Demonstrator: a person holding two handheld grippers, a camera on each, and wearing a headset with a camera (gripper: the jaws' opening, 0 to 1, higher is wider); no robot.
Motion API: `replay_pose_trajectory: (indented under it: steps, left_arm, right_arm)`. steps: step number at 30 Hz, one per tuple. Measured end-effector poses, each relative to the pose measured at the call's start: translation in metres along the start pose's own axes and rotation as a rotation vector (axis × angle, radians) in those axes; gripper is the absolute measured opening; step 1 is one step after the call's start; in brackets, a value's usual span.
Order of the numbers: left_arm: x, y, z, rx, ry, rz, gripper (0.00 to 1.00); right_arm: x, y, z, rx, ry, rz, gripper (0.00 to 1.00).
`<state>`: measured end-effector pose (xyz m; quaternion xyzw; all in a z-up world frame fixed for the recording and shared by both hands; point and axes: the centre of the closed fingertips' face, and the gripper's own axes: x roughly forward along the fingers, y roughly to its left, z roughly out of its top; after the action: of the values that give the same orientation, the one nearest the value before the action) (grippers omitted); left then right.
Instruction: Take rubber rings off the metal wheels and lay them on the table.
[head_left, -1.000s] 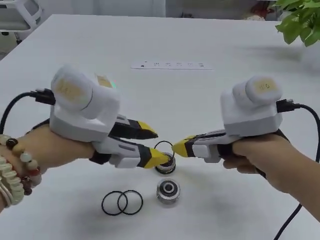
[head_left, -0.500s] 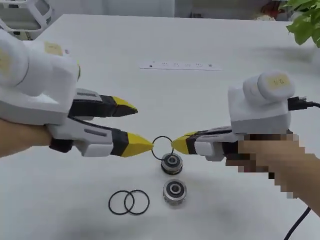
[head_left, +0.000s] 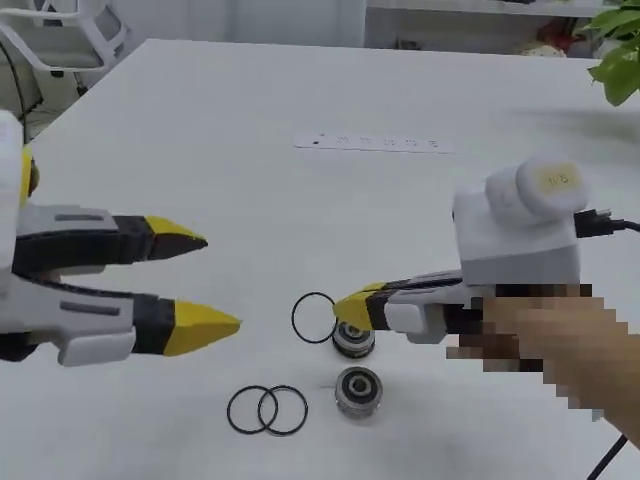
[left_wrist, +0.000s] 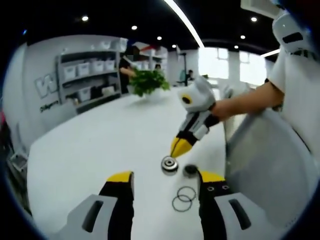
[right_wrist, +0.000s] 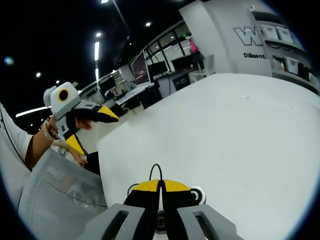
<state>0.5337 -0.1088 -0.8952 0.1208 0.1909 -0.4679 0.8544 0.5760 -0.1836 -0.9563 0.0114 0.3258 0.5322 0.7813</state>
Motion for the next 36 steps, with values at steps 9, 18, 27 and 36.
replay_pose_trajectory:
  steps: [9,18,27,36]
  left_arm:
    - [-0.013,-0.012,-0.037,-0.089,0.034,0.023,0.55]
    - [-0.030,-0.017,-0.059,-0.164,0.038,0.068,0.57]
    - [-0.035,-0.019,-0.061,-0.206,0.012,0.098,0.59]
    - [-0.034,-0.023,-0.063,-0.214,0.013,0.099,0.58]
  right_arm:
    - [0.010,0.015,-0.015,-0.034,0.060,0.039,0.00]
    - [0.019,0.030,-0.030,-0.058,0.126,0.090,0.00]
    - [0.025,0.036,-0.052,-0.093,0.213,0.111,0.00]
    - [0.028,0.033,-0.059,-0.126,0.240,0.095,0.00]
